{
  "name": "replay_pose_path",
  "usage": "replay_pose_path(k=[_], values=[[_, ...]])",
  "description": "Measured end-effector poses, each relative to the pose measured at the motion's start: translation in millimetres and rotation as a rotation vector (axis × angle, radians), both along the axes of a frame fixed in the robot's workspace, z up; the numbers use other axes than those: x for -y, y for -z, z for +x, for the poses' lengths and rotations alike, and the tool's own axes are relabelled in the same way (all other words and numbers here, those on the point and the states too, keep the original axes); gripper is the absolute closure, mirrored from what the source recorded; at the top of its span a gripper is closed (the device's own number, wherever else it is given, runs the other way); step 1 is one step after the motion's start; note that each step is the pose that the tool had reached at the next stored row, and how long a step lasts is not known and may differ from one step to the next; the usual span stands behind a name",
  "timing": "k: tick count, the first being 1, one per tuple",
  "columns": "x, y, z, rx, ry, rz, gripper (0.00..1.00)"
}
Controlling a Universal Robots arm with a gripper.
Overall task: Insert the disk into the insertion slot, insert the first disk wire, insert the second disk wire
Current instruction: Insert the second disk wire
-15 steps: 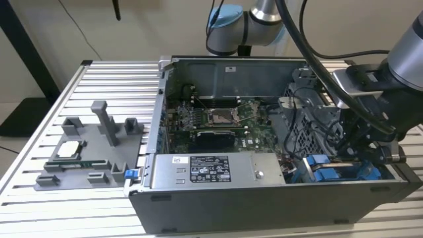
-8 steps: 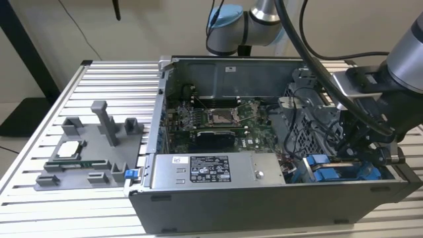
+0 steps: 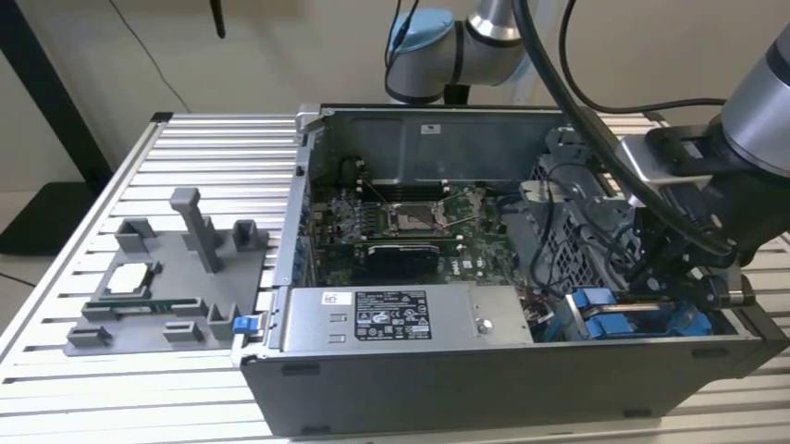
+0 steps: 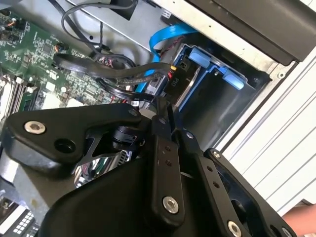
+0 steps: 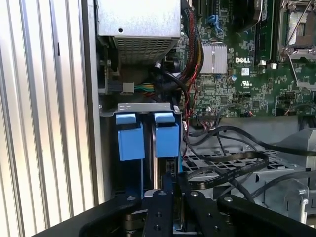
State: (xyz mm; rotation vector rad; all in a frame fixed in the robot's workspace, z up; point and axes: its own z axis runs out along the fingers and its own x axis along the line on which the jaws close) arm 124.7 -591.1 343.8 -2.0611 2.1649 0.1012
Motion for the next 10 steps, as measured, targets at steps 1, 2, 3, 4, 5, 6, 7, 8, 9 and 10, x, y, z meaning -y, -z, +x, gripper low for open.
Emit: replay_pose_path(k=[1,2,3,4,5,6,7,8,9,10], values=[[-0.1,0.2,0.1,0.0,0.0,0.0,1.0],[-0.2,0.4,0.4,0.0001,0.0,0.0,1.0],[-0.3,0.6,0.6,0.0,0.0,0.0,1.0],[-0.5,0.8,0.8,0.0,0.0,0.0,1.0],[-0.6,1.0,1.0,0.0,0.0,0.0001,1.0],[-0.8,1.1,1.2,0.0001,0.0,0.0,1.0],[-0.9,1.3,1.3,0.0,0.0,0.0,1.0],[-1.1,1.4,1.5,0.0001,0.0,-0.0001,1.0],[-1.3,1.6,1.6,0.0001,0.0,-0.0001,1.0],[-1.5,1.8,1.8,0.0001,0.0,-0.0001,1.0]])
